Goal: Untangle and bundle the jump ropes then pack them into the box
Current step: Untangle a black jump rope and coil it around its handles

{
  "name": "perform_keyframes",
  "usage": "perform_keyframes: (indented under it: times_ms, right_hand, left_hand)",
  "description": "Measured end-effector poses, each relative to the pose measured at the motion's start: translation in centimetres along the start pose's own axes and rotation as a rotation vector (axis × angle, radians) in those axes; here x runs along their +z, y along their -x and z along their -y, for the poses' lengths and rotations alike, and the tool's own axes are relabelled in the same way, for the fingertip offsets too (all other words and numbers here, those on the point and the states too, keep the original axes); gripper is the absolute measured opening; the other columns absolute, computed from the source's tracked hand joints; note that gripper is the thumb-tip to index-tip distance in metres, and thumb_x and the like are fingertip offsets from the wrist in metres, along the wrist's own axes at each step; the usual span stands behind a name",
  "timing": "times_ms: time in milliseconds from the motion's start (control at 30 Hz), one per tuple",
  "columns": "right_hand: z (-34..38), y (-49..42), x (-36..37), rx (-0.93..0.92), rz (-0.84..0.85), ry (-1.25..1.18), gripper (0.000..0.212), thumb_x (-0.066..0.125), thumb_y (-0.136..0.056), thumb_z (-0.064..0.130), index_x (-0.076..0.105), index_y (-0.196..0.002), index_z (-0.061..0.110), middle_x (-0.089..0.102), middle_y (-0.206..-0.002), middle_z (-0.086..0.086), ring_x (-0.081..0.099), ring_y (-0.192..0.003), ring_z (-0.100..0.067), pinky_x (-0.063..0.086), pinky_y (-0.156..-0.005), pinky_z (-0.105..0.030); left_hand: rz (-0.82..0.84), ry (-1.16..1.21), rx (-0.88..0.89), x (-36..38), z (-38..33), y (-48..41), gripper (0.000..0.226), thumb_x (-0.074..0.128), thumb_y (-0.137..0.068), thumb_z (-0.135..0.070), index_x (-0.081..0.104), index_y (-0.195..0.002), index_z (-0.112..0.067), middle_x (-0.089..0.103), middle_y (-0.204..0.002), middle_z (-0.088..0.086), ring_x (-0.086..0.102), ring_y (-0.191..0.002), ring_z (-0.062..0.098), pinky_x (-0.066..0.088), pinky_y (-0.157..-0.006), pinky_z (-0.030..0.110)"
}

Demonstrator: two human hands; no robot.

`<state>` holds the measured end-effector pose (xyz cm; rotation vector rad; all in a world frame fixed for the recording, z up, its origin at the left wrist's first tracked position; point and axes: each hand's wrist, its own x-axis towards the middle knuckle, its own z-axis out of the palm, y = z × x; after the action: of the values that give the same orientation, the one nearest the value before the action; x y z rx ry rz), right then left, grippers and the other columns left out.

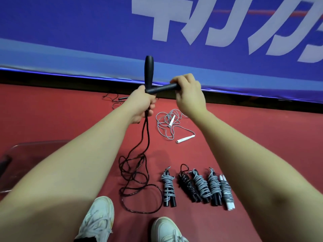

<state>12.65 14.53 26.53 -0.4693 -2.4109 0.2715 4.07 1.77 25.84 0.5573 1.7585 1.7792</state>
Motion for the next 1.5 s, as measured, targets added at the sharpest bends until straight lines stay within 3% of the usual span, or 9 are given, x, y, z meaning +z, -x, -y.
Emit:
perform_keyframes:
  times_ms: [200,467,633,700,800,933,1167,1333,1500]
  right_hand:
    - [0.0,-2.0,-0.4,-0.249,-0.056,0.112,0.025,0.047,-0.079,-0.006,0.064,-0.094,0.005,0.054,-0.104,-0.015,0.041,-0.094,-0.033,0.022,-0.069,-0.027]
    - [3.1,-2.2,0.7,-0.713,-0.007,0.143,0.032,0.039,-0.074,0.01,0.062,-0.095,0.003,0.06,-0.099,-0.017,0.052,-0.076,-0.034,0.042,-0.068,-0.035]
    - [2.3,-0.6,1.3,0.146,0.023,-0.633,0.073,0.041,-0.068,-0.012,0.035,-0.136,0.012,0.037,-0.138,-0.009,0.045,-0.118,-0.024,0.042,-0.092,-0.032]
    - [2.0,1.5,2.2,0.359,0.417,-0.803,0.082,0.051,-0.076,-0.013,0.018,-0.145,0.017,0.036,-0.143,-0.011,0.049,-0.113,-0.023,0.043,-0.082,-0.026]
    - [3.6,5.4,5.5,0.269,0.986,-0.71,0.087,0.067,-0.082,0.002,0.013,-0.149,0.021,0.043,-0.134,-0.007,0.043,-0.123,-0.017,0.037,-0.096,-0.024]
    - [4.1,4.6,9.9,0.399,0.714,-0.597,0.019,0.049,-0.094,0.008,0.057,-0.111,0.001,0.056,-0.078,-0.006,0.061,-0.083,-0.029,0.047,-0.071,-0.029]
    - [-5.3,-2.0,3.1,0.678,0.164,-0.295,0.032,0.048,-0.097,0.038,0.059,-0.104,0.009,0.058,-0.087,-0.011,0.057,-0.082,-0.026,0.042,-0.072,-0.028]
    - [-0.9,-2.8,1.8,0.268,0.296,-0.16,0.025,0.056,-0.092,0.039,0.061,-0.094,0.015,0.063,-0.088,-0.007,0.057,-0.082,-0.023,0.041,-0.069,-0.029]
    - [2.8,-3.0,2.2,0.045,0.28,-0.005,0.025,0.05,-0.095,0.024,0.056,-0.117,0.013,0.066,-0.113,-0.003,0.059,-0.105,-0.025,0.048,-0.081,-0.033]
  left_hand:
    - [0.166,-0.26,-0.108,-1.2,1.5,0.5,0.028,0.057,-0.088,0.004,0.04,-0.084,-0.018,0.042,-0.072,0.001,0.04,-0.059,0.012,0.036,-0.053,0.024]
    - [0.199,-0.136,-0.032,0.1,1.0,0.5,0.03,0.052,-0.083,0.01,0.042,-0.083,-0.018,0.041,-0.065,0.0,0.038,-0.051,0.011,0.036,-0.049,0.023]
    - [-0.053,0.134,-0.01,-1.0,0.1,-0.3,0.029,0.054,-0.093,-0.003,0.035,-0.077,-0.018,0.039,-0.062,0.002,0.036,-0.047,0.01,0.031,-0.04,0.017]
    - [-0.091,0.286,0.025,-1.4,-0.9,-0.5,0.029,0.054,-0.094,-0.007,0.034,-0.076,-0.018,0.039,-0.062,0.001,0.037,-0.046,0.009,0.033,-0.041,0.017]
    - [-0.066,0.424,0.076,-1.0,-2.6,-0.3,0.028,0.054,-0.096,-0.016,0.035,-0.076,-0.018,0.039,-0.06,-0.002,0.038,-0.046,0.008,0.034,-0.042,0.018]
    - [-0.047,0.459,0.087,-1.0,-3.7,0.3,0.026,0.053,-0.098,-0.025,0.037,-0.08,-0.016,0.039,-0.057,-0.003,0.037,-0.045,0.008,0.032,-0.042,0.019]
    - [-0.123,0.376,-0.012,-7.8,-1.6,0.2,0.026,0.053,-0.097,-0.02,0.037,-0.076,-0.018,0.038,-0.056,-0.002,0.032,-0.037,0.004,0.022,-0.033,0.014]
    - [-0.027,-0.152,-0.057,-7.6,1.0,0.7,0.013,0.056,-0.094,-0.017,0.05,-0.083,-0.015,0.063,-0.086,0.011,0.033,-0.037,0.003,0.021,-0.034,0.012]
    - [0.13,-0.012,-0.158,-3.6,1.5,1.7,0.017,0.057,-0.093,-0.026,0.048,-0.088,-0.013,0.064,-0.085,0.011,0.028,-0.036,0.003,0.018,-0.033,0.012]
